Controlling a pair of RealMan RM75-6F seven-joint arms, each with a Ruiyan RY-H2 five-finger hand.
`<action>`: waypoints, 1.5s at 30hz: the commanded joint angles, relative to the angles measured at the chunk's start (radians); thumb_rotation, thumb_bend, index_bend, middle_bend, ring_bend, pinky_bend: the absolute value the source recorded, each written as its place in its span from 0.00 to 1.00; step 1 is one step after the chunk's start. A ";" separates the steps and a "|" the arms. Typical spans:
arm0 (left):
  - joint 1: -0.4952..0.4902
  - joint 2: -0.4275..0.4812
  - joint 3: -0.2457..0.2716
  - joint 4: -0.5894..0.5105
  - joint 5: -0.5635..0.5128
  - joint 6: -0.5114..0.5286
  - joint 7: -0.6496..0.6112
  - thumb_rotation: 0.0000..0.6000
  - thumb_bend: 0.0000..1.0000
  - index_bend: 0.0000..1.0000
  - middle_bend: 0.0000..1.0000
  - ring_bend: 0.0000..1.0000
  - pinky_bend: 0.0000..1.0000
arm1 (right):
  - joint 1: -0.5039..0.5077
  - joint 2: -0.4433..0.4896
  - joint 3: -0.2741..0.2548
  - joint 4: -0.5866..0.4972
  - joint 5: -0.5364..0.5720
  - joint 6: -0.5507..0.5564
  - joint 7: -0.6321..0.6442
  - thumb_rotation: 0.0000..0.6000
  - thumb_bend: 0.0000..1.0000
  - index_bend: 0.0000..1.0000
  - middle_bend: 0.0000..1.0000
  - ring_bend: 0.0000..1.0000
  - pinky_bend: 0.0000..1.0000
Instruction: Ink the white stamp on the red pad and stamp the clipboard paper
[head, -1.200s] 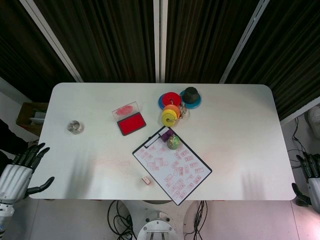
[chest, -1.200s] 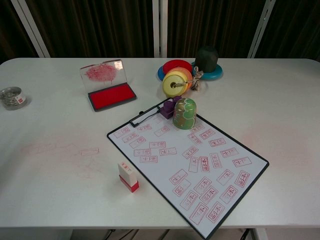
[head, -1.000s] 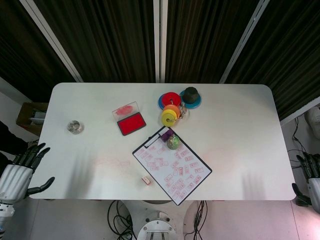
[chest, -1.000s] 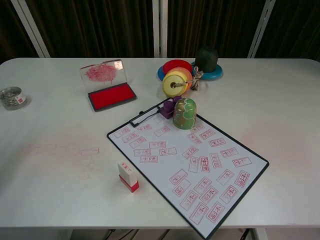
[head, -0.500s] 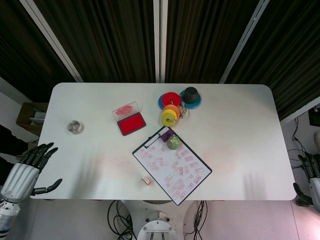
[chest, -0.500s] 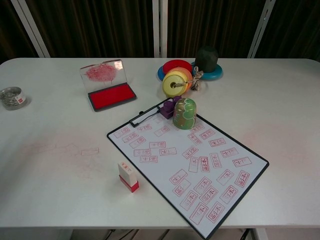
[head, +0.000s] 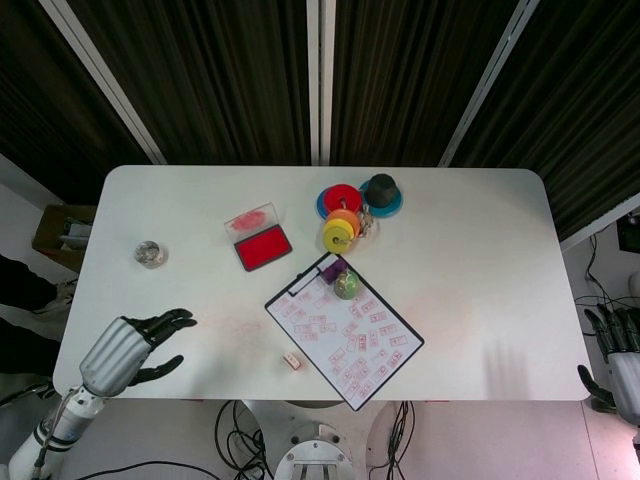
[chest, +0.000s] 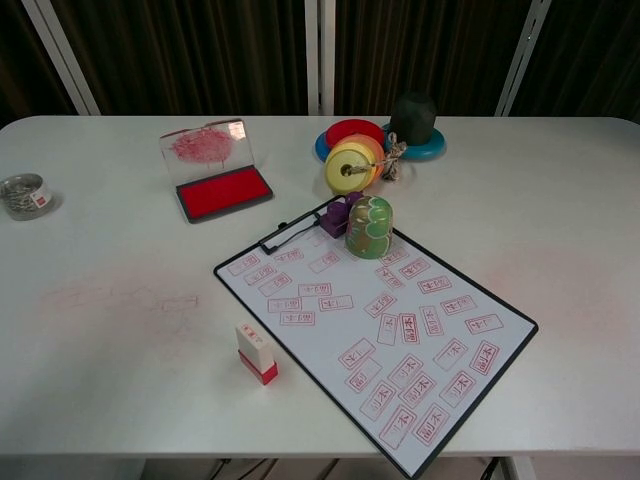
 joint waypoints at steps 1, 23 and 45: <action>-0.036 -0.053 0.024 0.023 0.046 -0.039 0.034 1.00 0.22 0.32 0.33 0.68 0.98 | 0.001 0.000 0.002 -0.001 0.008 -0.006 -0.003 1.00 0.24 0.00 0.00 0.00 0.00; -0.171 -0.294 0.039 0.110 0.038 -0.275 0.237 1.00 0.22 0.34 0.33 0.88 1.00 | 0.001 -0.005 0.003 0.033 0.033 -0.026 0.019 1.00 0.25 0.00 0.00 0.00 0.00; -0.299 -0.383 0.009 0.064 -0.106 -0.479 0.345 1.00 0.25 0.35 0.36 0.93 1.00 | -0.007 -0.002 0.005 0.045 0.038 -0.018 0.042 1.00 0.25 0.00 0.00 0.00 0.00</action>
